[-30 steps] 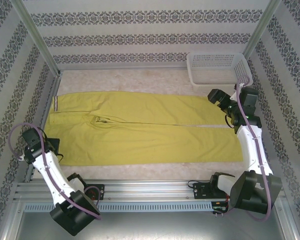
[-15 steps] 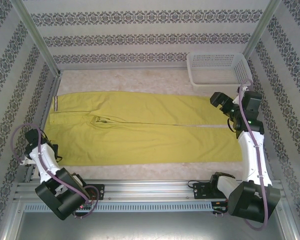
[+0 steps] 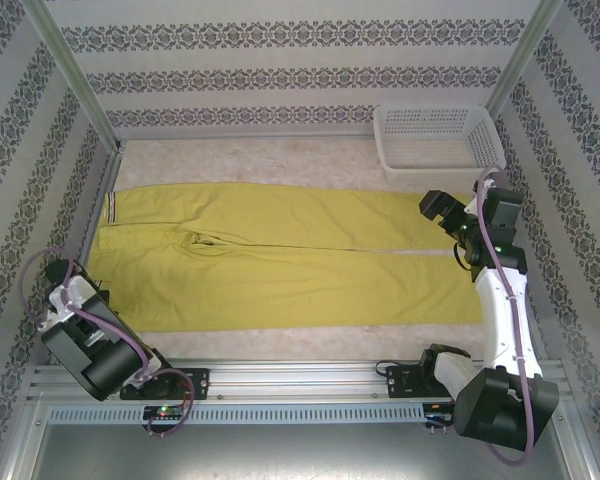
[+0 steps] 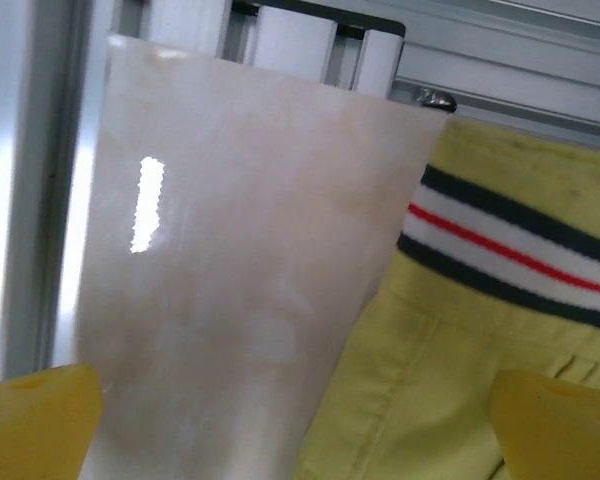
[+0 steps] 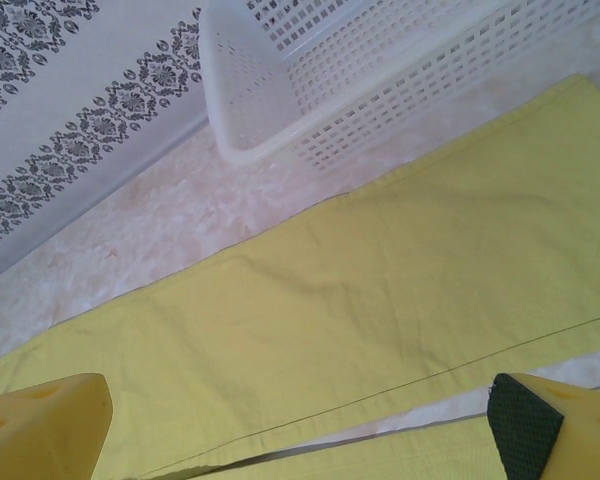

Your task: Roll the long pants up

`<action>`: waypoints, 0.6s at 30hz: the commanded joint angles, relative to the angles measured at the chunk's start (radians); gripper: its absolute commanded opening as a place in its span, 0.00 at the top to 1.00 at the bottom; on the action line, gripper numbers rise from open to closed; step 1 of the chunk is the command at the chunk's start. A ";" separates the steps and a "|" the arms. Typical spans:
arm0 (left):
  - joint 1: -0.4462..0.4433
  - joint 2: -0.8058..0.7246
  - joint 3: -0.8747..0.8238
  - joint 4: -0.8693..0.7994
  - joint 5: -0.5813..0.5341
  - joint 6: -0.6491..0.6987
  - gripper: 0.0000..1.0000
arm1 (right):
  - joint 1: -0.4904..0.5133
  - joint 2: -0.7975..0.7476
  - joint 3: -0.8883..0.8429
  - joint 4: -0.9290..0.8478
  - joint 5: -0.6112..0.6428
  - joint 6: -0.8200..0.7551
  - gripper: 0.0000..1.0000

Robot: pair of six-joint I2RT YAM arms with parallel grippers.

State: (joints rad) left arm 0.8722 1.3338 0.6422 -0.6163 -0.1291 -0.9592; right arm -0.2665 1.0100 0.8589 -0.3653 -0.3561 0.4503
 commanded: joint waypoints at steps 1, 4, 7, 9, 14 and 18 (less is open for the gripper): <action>0.008 0.043 0.047 0.072 0.035 -0.003 0.14 | -0.009 -0.026 -0.012 -0.009 0.022 0.016 0.02; 0.011 0.088 0.073 0.064 0.040 -0.017 0.42 | -0.008 -0.031 -0.017 -0.006 0.022 0.020 0.02; 0.012 0.146 0.109 0.040 0.050 -0.017 0.81 | -0.008 -0.036 -0.017 -0.011 0.026 0.019 0.04; 0.013 0.174 0.121 0.028 0.058 -0.019 1.00 | -0.008 -0.039 -0.019 -0.018 0.035 0.027 0.05; 0.011 0.198 0.118 0.083 0.129 0.058 1.00 | -0.006 -0.045 -0.052 -0.025 0.058 0.051 0.07; 0.011 0.209 0.117 0.088 0.194 0.089 1.00 | -0.007 -0.044 -0.075 -0.109 0.154 0.094 0.10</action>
State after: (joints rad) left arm 0.8795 1.4994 0.7658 -0.5793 -0.0456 -0.9207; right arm -0.2665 0.9764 0.8074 -0.3973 -0.2882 0.5011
